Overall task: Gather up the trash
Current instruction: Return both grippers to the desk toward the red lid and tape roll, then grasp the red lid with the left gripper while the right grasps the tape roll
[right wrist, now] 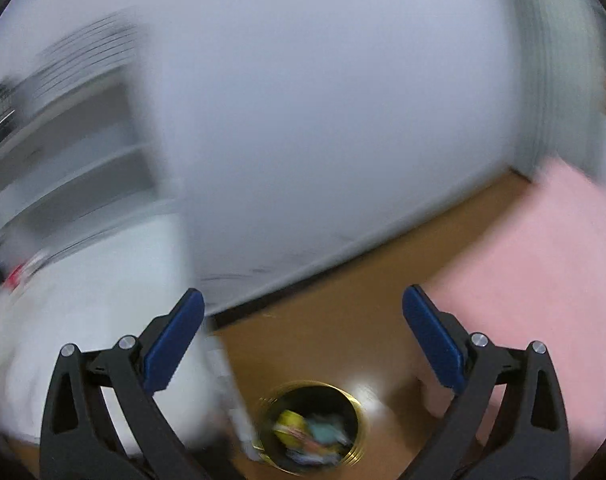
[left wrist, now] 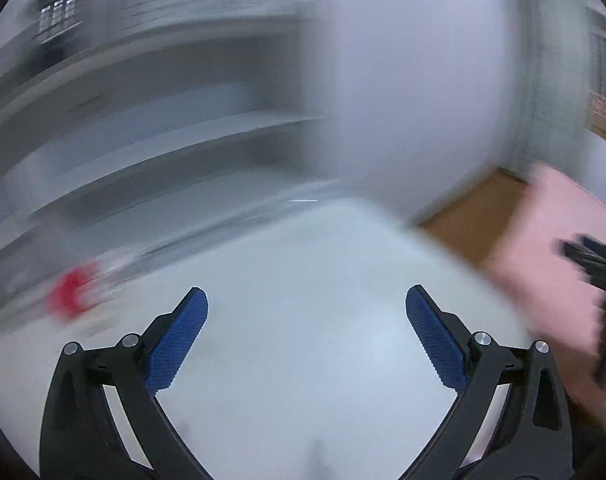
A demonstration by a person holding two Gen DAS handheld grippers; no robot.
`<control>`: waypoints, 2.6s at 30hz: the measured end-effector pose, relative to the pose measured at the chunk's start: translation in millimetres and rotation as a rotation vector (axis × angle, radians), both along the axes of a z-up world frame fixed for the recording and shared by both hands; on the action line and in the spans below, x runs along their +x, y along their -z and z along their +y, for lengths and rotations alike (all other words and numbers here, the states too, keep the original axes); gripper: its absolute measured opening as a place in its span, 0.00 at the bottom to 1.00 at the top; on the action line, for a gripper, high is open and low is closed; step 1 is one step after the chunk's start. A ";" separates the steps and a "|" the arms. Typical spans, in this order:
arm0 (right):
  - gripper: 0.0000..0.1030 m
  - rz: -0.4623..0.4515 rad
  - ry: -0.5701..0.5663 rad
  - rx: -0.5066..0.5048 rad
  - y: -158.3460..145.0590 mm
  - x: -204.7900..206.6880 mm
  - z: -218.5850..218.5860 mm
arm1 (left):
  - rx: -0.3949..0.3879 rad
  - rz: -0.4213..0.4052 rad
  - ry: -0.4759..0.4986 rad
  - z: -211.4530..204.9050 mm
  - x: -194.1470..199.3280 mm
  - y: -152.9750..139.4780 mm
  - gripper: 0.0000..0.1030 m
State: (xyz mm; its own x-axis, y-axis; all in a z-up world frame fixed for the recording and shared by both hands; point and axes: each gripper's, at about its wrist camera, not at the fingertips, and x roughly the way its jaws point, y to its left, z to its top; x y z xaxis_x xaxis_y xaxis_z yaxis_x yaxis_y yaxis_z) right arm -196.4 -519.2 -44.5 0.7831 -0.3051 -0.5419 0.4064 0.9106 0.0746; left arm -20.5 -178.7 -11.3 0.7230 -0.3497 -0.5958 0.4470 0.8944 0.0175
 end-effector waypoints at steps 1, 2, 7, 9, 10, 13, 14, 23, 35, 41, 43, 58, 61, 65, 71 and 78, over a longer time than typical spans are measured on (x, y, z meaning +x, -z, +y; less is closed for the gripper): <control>0.93 -0.003 -0.103 -0.007 -5.6 26.0 29.2 | 0.006 0.019 -0.109 39.9 11.8 4.7 0.94; 0.93 -0.006 -0.173 -0.002 -7.6 43.6 49.8 | 0.009 0.038 -0.174 64.3 17.6 8.4 0.94; 0.92 0.024 -0.546 0.052 -6.3 149.6 165.7 | 0.000 0.159 -0.390 176.4 33.2 30.7 0.94; 0.86 0.071 -0.669 0.063 2.8 188.3 214.3 | -0.009 0.175 -0.422 203.7 37.5 33.1 0.94; 0.84 0.094 -0.710 0.060 4.2 207.7 232.1 | -0.012 0.179 -0.434 206.2 44.7 32.0 0.94; 0.80 0.178 -0.837 0.053 18.8 253.2 282.9 | 0.004 0.209 -0.446 223.7 59.4 33.1 0.94; 0.80 0.212 -0.883 0.041 25.2 268.6 302.7 | 0.012 0.223 -0.435 222.1 65.2 36.2 0.94; 0.69 0.365 -1.004 -0.057 65.5 322.5 394.5 | 0.035 0.262 -0.396 235.7 111.9 65.1 0.94; 0.45 0.372 -0.987 -0.073 70.6 331.3 400.2 | 0.012 0.264 -0.346 224.6 154.8 70.4 0.94; 0.45 0.321 -0.834 -0.016 59.4 325.0 338.0 | 0.030 0.296 -0.305 197.2 183.5 85.9 0.94; 0.45 0.304 -0.788 0.003 55.8 324.8 316.8 | 0.028 0.307 -0.305 191.3 192.3 90.0 0.94; 0.45 0.264 -0.776 0.091 57.1 318.5 281.0 | 0.060 0.296 -0.315 163.2 228.7 100.2 0.90; 0.45 0.259 -0.765 0.095 56.9 317.2 277.5 | 0.045 0.278 -0.315 162.5 230.3 94.5 0.76; 0.45 0.257 -0.756 0.105 57.3 317.3 276.1 | 0.059 0.252 -0.315 159.9 226.7 88.2 0.76; 0.45 0.260 -0.752 0.097 54.4 308.3 279.9 | 0.063 0.230 -0.307 155.8 216.0 78.6 0.76; 0.45 0.246 -0.740 0.111 48.2 287.4 278.0 | 0.063 0.194 -0.282 149.5 193.9 62.7 0.76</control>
State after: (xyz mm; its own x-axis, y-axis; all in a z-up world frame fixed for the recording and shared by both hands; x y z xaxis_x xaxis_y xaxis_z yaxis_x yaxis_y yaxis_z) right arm 91.0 -241.2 -92.6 0.6153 0.3152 -0.7225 -0.2863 0.9434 0.1677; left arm 173.4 -29.2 -73.9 0.6571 -0.1106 -0.7456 0.1826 0.9831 0.0150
